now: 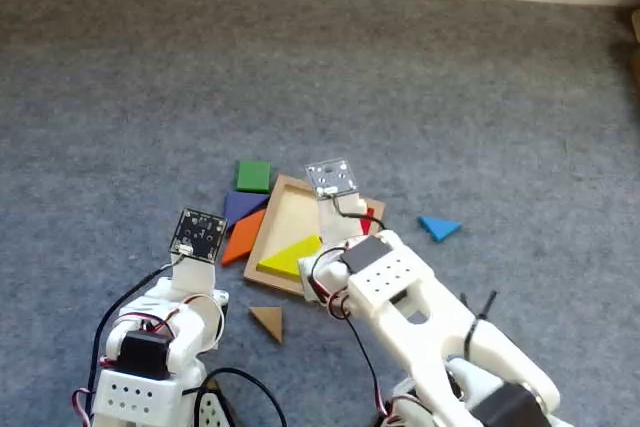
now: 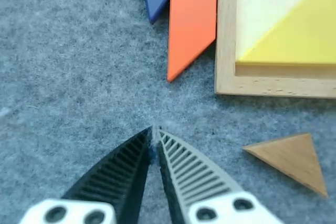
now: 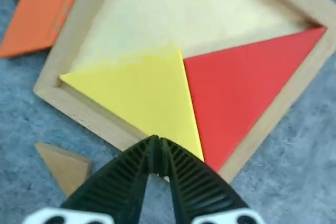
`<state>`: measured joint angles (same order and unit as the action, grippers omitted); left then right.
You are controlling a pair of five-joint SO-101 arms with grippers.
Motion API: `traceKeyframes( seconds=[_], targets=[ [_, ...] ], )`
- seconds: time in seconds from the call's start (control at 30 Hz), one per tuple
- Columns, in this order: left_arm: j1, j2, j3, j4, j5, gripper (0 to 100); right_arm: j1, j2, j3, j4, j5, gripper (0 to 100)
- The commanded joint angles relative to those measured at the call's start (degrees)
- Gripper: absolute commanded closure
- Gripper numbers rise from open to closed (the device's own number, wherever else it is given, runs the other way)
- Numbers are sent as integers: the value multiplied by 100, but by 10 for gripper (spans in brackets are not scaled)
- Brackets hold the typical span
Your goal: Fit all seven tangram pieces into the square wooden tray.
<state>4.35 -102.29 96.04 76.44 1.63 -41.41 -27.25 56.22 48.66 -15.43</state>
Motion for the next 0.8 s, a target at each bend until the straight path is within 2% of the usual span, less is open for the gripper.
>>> traceKeyframes(
  seconds=[0.0,0.33,0.6,0.77],
  targets=[
    [-48,-127,110,9,53,995,92,-593,-57,-101,0,983],
    [-48,-127,110,9,53,995,92,-356,268,-1613,-202,983],
    [-48,-127,110,9,53,995,101,1077,312,-1648,-185,983],
    [-48,-127,110,9,53,995,127,1024,321,-1015,466,983]
  ],
)
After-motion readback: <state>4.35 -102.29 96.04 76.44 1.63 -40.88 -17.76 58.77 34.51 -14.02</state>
